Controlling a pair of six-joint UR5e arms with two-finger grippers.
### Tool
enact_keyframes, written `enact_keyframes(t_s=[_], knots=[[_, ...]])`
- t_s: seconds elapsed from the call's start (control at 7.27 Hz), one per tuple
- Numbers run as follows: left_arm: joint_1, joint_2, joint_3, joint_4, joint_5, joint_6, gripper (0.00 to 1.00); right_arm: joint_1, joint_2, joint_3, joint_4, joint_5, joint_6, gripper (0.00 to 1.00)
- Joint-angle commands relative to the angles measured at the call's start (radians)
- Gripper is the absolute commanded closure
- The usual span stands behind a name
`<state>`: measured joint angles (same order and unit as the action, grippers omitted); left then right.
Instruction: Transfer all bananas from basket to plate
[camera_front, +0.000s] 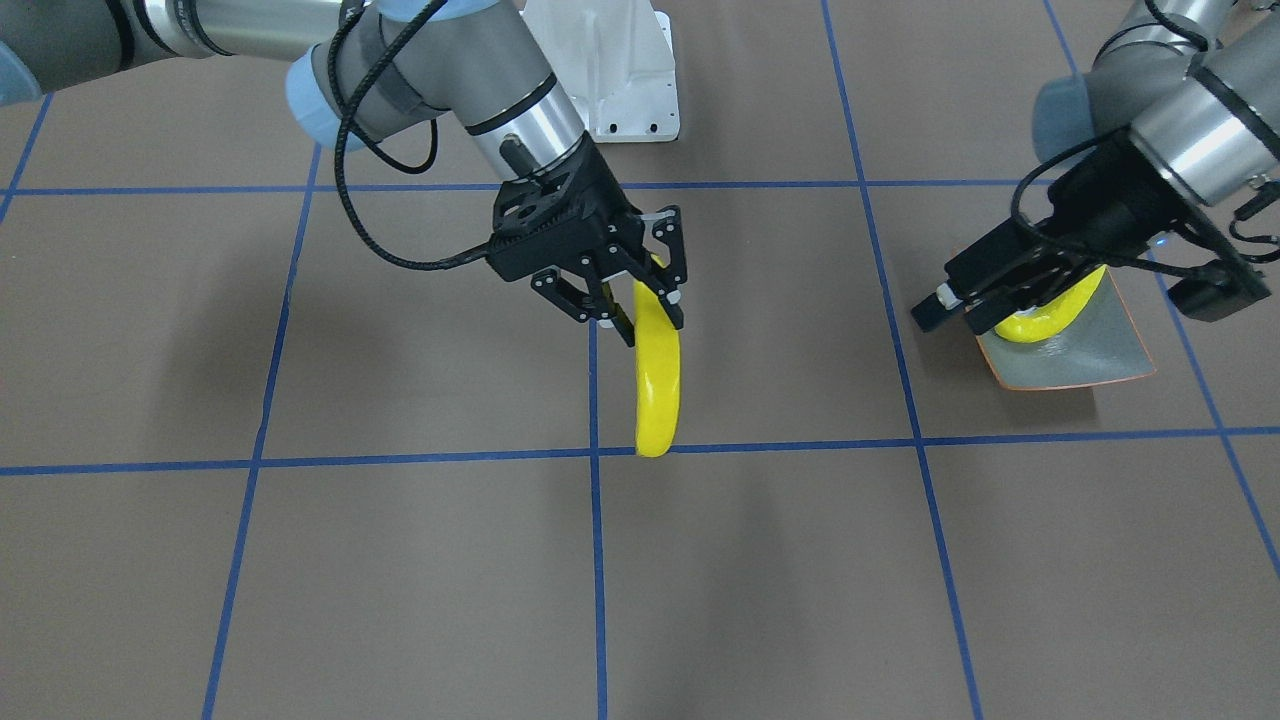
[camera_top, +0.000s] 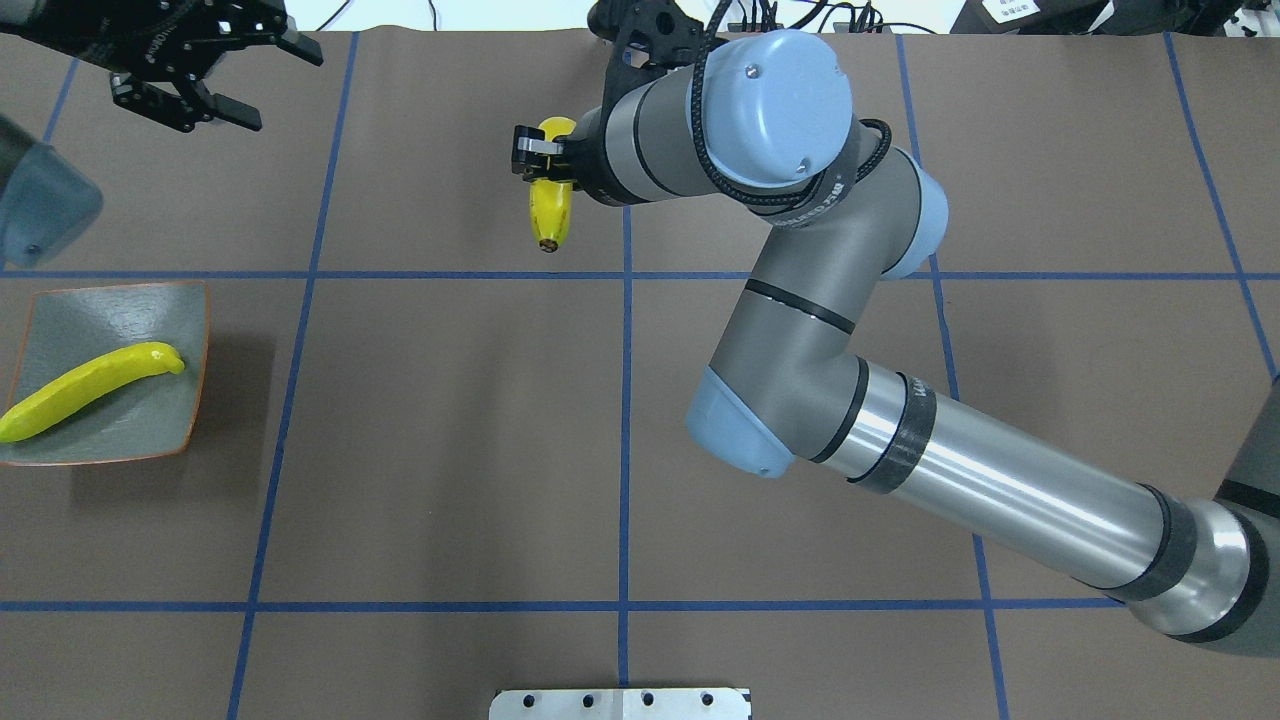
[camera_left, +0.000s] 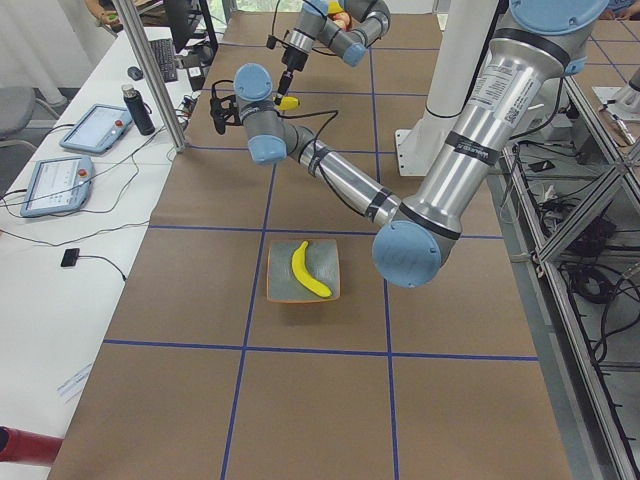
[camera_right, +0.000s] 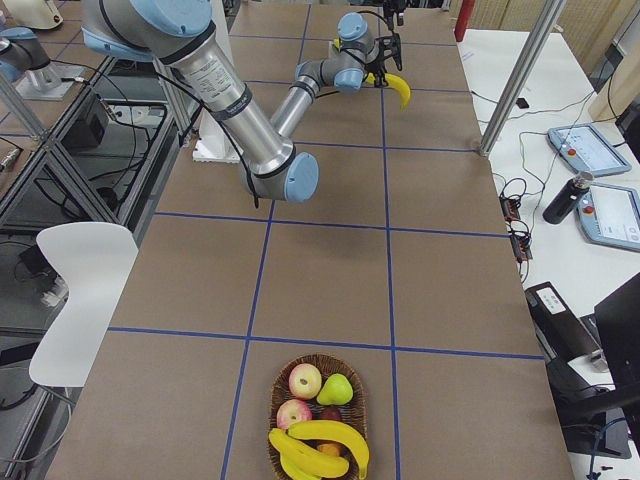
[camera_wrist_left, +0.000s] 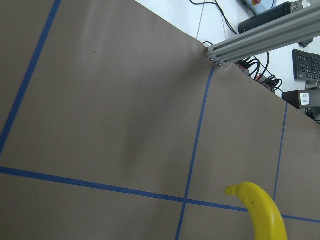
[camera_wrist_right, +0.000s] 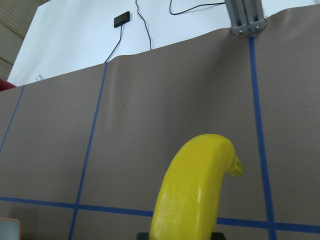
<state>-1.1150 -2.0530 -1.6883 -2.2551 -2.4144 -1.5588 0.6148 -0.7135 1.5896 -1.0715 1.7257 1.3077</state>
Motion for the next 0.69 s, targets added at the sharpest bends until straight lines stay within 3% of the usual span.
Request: enact_keyframes(t_s=[0.0, 0.55], knots=[[0.04, -0.025, 0.01, 0.005, 0.051, -0.037, 0.0, -0.041, 0.017, -0.01, 0.071, -0.017, 0.008, 1.0], [0.082, -0.064, 0.006, 0.008, 0.051, -0.153, 0.0, -0.053, 0.034, -0.003, 0.185, -0.018, 0.042, 1.0]])
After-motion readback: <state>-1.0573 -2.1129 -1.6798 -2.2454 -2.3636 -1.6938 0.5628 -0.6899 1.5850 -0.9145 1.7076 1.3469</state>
